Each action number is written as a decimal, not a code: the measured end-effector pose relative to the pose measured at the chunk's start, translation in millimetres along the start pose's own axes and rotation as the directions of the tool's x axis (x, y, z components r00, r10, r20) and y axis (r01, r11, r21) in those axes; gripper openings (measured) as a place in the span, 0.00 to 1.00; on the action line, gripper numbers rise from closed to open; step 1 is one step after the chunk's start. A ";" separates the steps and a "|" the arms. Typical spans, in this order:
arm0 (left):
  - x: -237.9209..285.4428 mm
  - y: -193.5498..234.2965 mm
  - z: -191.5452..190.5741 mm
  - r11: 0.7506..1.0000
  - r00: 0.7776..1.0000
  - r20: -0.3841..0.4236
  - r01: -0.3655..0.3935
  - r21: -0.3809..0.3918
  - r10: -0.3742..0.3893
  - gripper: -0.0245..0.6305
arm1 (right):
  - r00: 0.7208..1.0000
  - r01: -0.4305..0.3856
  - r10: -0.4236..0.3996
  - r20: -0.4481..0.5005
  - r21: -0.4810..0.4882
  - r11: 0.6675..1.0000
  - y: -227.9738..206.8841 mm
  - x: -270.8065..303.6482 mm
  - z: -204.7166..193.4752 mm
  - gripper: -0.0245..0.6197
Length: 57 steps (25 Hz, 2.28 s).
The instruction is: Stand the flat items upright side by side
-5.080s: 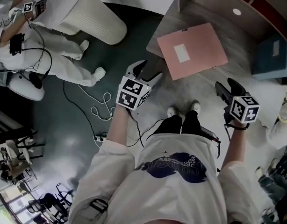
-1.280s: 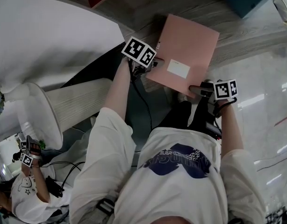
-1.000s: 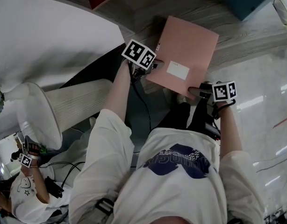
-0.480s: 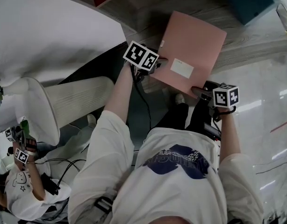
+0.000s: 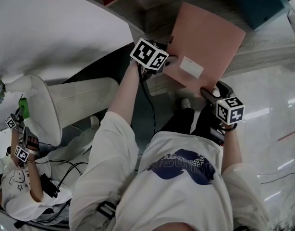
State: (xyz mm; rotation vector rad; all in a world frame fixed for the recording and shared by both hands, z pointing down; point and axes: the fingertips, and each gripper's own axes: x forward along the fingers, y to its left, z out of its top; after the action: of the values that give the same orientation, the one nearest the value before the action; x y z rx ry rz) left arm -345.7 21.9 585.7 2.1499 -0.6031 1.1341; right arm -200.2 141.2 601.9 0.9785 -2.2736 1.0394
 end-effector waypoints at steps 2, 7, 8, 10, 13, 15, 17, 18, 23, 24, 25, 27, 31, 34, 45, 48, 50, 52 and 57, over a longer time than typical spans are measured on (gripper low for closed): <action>-0.3 -1.9 7.5 1.000 1.000 0.015 -0.012 0.005 0.012 0.45 | 0.999 0.043 -0.042 0.030 -0.030 0.999 -3.9 -3.9 3.9 0.56; -3.4 -5.8 26.2 0.999 0.997 0.071 -0.035 0.007 0.035 0.45 | 0.985 0.153 -0.145 0.089 -0.084 0.985 -9.8 -11.9 12.7 0.56; -4.6 -6.6 28.4 0.999 0.996 0.083 -0.041 0.010 0.040 0.45 | 0.981 0.174 -0.165 0.097 -0.093 0.980 -10.2 -12.4 13.0 0.56; -7.4 -7.6 30.2 0.998 0.993 0.101 -0.058 0.014 0.057 0.45 | 0.973 0.217 -0.205 0.106 -0.113 0.970 -11.1 -11.8 12.7 0.55; -9.2 -9.1 28.4 0.996 0.989 0.120 -0.085 0.008 0.083 0.45 | 0.958 0.279 -0.264 0.114 -0.152 0.948 -14.7 -9.6 12.2 0.55; -9.0 -10.3 26.5 0.995 0.987 0.129 -0.101 0.004 0.099 0.45 | 0.949 0.310 -0.295 0.109 -0.177 0.934 -18.6 -7.7 10.7 0.55; -8.3 -11.9 23.2 0.993 0.985 0.132 -0.115 0.005 0.114 0.45 | 0.943 0.331 -0.317 0.101 -0.199 0.922 -21.8 -5.0 8.3 0.55; -7.6 -13.0 21.2 0.992 0.984 0.131 -0.122 0.007 0.120 0.45 | 0.940 0.341 -0.327 0.099 -0.209 0.917 -23.3 -3.6 7.5 0.55; -9.5 -13.6 15.8 0.985 0.976 0.137 -0.171 0.005 0.169 0.45 | 0.931 0.366 -0.355 0.089 -0.257 0.895 -21.5 -1.2 13.9 0.55; -10.8 -13.2 14.5 0.983 0.974 0.138 -0.183 0.003 0.180 0.45 | 0.928 0.372 -0.363 0.084 -0.268 0.889 -21.1 -0.6 14.7 0.54; -12.0 -12.9 12.9 0.981 0.971 0.141 -0.195 0.000 0.193 0.45 | 0.925 0.378 -0.371 0.081 -0.279 0.883 -21.0 0.6 14.9 0.54; -14.2 -14.1 8.7 0.976 0.965 0.154 -0.216 -0.009 0.214 0.45 | 0.921 0.387 -0.383 0.074 -0.288 0.876 -20.3 3.9 13.7 0.54; -17.4 -28.3 1.8 0.978 0.961 0.185 -0.209 -0.012 0.208 0.45 | 0.916 0.397 -0.395 0.066 -0.286 0.872 -16.6 8.9 12.8 0.54; -12.1 -43.3 -1.9 0.984 0.966 0.191 -0.179 0.001 0.175 0.45 | 0.909 0.411 -0.411 0.069 -0.308 0.858 -17.1 10.8 15.5 0.54; -9.9 -33.3 -20.0 0.985 0.964 0.203 -0.170 -0.027 0.172 0.45 | 0.858 0.473 -0.507 0.086 -0.516 0.714 -7.2 22.1 29.0 0.53; -8.8 -28.3 -19.9 0.985 0.964 0.204 -0.173 -0.017 0.173 0.45 | 0.862 0.456 -0.501 0.080 -0.553 0.698 -6.5 23.6 28.5 0.51; -9.5 -26.0 -18.8 0.986 0.965 0.204 -0.169 -0.002 0.166 0.45 | 0.870 0.437 -0.488 0.069 -0.565 0.700 -6.4 24.1 28.7 0.51; -9.4 -24.0 -17.6 0.985 0.965 0.207 -0.169 0.015 0.163 0.45 | 0.878 0.418 -0.475 0.060 -0.582 0.698 -6.0 23.9 29.9 0.51; -11.6 -22.3 -16.4 0.987 0.966 0.213 -0.159 0.027 0.149 0.45 | 0.917 0.344 -0.396 0.050 -0.605 0.718 2.2 20.7 40.2 0.57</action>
State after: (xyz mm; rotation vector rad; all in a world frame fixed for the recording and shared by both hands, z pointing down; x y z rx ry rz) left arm -346.5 50.3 576.0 2.3124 -0.8609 1.0138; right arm -219.5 102.2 589.5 1.0120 -2.0028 0.1408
